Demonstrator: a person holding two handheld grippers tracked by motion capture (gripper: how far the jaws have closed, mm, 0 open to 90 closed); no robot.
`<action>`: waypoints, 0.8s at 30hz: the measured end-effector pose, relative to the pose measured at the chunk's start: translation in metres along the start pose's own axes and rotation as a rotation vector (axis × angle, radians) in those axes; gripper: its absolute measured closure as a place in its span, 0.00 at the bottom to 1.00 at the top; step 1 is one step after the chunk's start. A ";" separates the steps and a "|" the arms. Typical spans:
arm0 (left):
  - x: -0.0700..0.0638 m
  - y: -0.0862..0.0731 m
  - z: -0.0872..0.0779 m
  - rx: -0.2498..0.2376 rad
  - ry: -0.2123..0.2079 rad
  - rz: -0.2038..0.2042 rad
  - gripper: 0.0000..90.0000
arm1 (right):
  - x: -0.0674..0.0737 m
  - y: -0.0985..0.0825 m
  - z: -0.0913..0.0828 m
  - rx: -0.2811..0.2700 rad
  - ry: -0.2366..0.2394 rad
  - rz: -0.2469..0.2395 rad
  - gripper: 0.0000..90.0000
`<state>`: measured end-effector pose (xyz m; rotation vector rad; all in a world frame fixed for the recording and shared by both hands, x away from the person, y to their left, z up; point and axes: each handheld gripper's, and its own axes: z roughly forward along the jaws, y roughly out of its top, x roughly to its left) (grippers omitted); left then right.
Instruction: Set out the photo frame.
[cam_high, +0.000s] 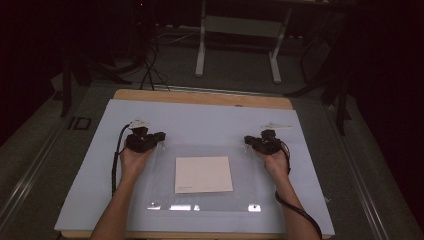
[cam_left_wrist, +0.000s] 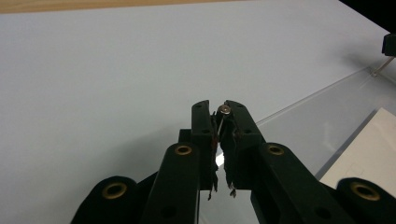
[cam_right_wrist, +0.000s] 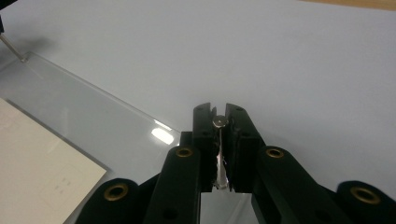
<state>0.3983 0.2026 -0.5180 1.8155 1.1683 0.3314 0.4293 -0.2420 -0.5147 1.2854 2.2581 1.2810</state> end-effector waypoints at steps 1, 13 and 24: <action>0.001 0.001 0.001 0.004 -0.005 -0.007 0.93 | 0.000 0.001 0.000 0.004 0.003 0.004 0.93; 0.009 0.008 0.005 0.038 -0.045 -0.045 0.93 | -0.006 0.007 0.004 0.030 0.026 0.044 0.94; 0.015 0.012 0.008 0.058 -0.071 -0.083 0.93 | -0.010 0.010 0.007 0.039 0.038 0.077 0.94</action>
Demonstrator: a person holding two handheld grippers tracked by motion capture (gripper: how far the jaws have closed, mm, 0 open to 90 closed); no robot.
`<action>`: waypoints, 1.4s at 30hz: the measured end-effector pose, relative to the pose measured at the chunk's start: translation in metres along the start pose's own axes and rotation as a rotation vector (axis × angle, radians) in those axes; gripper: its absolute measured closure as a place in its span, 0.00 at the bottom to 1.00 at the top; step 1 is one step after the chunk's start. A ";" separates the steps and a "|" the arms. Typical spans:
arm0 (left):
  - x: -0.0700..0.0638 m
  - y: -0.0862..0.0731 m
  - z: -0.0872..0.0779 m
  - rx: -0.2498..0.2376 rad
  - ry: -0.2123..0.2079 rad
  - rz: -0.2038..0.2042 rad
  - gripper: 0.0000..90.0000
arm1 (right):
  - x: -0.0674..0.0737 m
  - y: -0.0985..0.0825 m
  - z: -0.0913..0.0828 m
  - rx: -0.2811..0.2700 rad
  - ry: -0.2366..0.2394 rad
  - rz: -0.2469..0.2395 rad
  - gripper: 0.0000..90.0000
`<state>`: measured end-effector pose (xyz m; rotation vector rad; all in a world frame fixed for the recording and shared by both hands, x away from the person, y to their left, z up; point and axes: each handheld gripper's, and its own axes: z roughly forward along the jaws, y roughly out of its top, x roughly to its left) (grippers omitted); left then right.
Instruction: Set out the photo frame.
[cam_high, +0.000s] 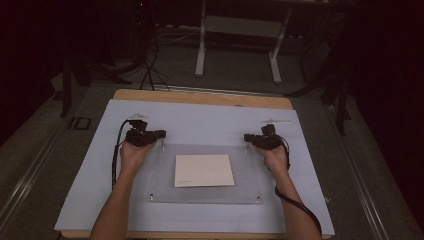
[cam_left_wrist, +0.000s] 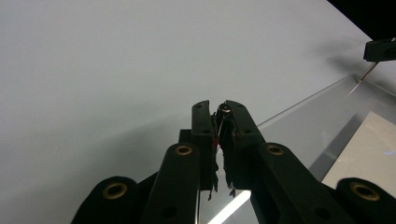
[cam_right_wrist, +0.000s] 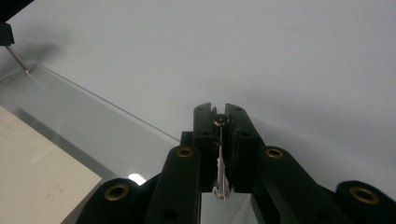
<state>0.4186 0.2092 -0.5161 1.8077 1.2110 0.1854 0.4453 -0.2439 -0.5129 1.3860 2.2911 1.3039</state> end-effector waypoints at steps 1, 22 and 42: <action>0.001 0.000 0.000 0.001 -0.003 -0.007 0.93 | 0.000 0.000 0.000 -0.001 0.001 0.004 0.94; 0.004 0.018 0.016 0.069 0.056 -0.120 0.95 | -0.004 0.017 0.012 0.057 -0.046 0.079 0.93; 0.009 0.018 0.019 0.061 0.041 -0.157 0.95 | 0.056 0.033 -0.069 0.033 -0.005 -0.210 0.65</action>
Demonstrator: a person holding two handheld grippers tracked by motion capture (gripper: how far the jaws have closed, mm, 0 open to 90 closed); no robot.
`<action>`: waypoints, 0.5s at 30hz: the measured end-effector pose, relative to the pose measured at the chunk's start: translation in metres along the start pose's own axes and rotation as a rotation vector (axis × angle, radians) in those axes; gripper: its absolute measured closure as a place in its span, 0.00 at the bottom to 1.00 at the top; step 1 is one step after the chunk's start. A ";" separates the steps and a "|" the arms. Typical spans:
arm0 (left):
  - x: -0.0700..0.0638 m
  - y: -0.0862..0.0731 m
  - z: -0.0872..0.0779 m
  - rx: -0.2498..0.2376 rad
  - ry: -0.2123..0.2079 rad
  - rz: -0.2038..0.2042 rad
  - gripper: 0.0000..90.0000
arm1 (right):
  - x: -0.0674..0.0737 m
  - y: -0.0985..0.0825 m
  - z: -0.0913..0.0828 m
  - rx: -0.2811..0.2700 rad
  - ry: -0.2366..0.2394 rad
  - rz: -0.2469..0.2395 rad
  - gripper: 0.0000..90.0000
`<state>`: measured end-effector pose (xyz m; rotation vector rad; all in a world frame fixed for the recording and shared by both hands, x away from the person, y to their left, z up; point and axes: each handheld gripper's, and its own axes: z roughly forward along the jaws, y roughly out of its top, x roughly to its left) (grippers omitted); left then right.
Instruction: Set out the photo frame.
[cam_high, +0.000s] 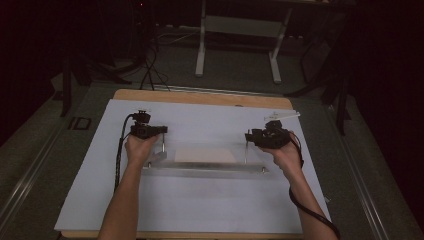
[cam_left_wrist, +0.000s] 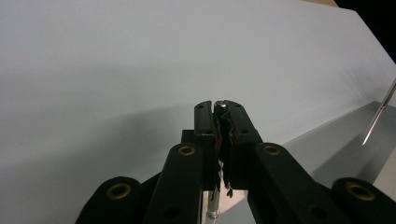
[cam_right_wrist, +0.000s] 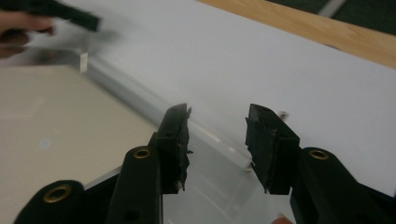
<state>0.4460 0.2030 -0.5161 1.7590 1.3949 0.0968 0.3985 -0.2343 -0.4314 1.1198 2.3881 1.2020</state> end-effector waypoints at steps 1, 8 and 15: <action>0.000 0.000 0.000 0.000 0.000 0.000 0.95 | 0.006 0.001 -0.005 -0.006 0.020 -0.017 0.65; 0.000 0.000 0.001 -0.001 0.003 -0.011 0.95 | 0.034 0.004 -0.028 -0.016 0.090 -0.072 0.64; 0.001 0.001 0.001 0.000 0.000 -0.019 0.95 | 0.056 0.005 -0.047 -0.038 0.136 -0.118 0.63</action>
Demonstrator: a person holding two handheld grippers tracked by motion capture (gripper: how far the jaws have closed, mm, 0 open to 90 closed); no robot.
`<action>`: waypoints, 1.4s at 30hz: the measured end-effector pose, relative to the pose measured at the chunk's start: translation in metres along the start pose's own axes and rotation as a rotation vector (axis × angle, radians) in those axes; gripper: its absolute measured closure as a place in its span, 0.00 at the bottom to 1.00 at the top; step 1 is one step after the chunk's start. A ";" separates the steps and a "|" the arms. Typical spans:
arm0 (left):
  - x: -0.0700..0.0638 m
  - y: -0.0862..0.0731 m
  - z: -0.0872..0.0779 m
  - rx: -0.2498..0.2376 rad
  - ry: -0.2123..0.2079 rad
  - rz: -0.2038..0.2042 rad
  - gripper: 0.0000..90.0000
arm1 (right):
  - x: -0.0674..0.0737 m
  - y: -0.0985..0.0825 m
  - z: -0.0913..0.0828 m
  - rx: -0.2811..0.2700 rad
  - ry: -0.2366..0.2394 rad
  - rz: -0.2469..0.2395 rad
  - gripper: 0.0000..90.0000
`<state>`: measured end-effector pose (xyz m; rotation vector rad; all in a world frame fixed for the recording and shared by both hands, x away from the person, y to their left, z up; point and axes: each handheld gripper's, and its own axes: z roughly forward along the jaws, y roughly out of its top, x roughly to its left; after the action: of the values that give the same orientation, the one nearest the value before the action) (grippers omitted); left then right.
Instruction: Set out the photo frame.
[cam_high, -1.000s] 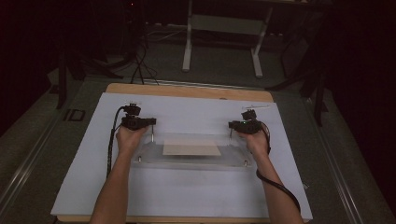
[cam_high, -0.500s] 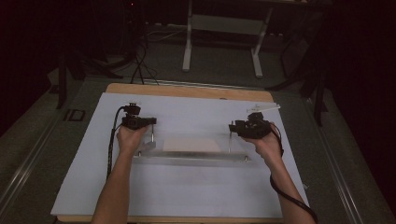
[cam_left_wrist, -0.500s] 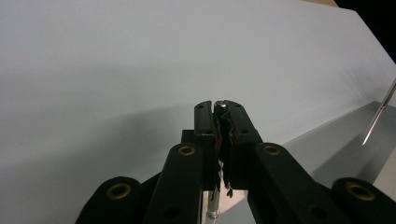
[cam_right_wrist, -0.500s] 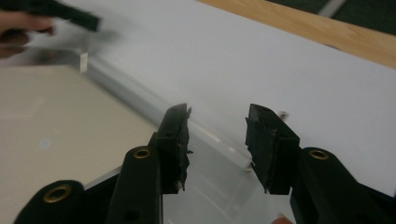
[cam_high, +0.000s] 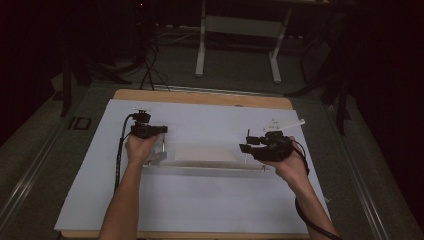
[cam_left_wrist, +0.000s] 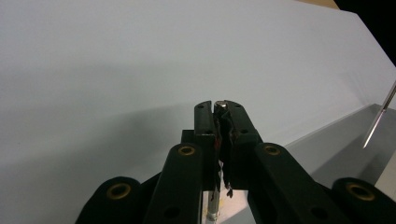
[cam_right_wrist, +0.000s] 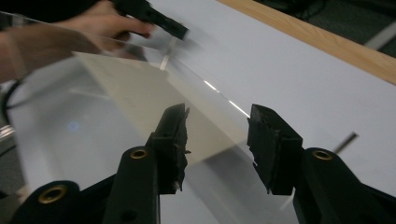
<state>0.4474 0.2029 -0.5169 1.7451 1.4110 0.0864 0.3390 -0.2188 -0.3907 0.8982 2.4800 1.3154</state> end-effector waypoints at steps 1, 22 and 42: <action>0.000 0.000 0.000 -0.001 -0.001 -0.002 0.95 | 0.004 0.001 -0.003 -0.010 0.009 -0.008 0.63; 0.000 0.002 0.001 0.014 0.002 -0.001 0.95 | 0.080 -0.022 -0.028 -0.086 0.082 -0.181 1.00; 0.002 -0.001 0.000 -0.033 -0.016 0.015 0.91 | 0.082 -0.047 0.016 -0.087 -0.080 -0.152 1.00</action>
<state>0.4470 0.2049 -0.5186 1.7263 1.3775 0.1032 0.2607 -0.1789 -0.4284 0.7125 2.3589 1.2999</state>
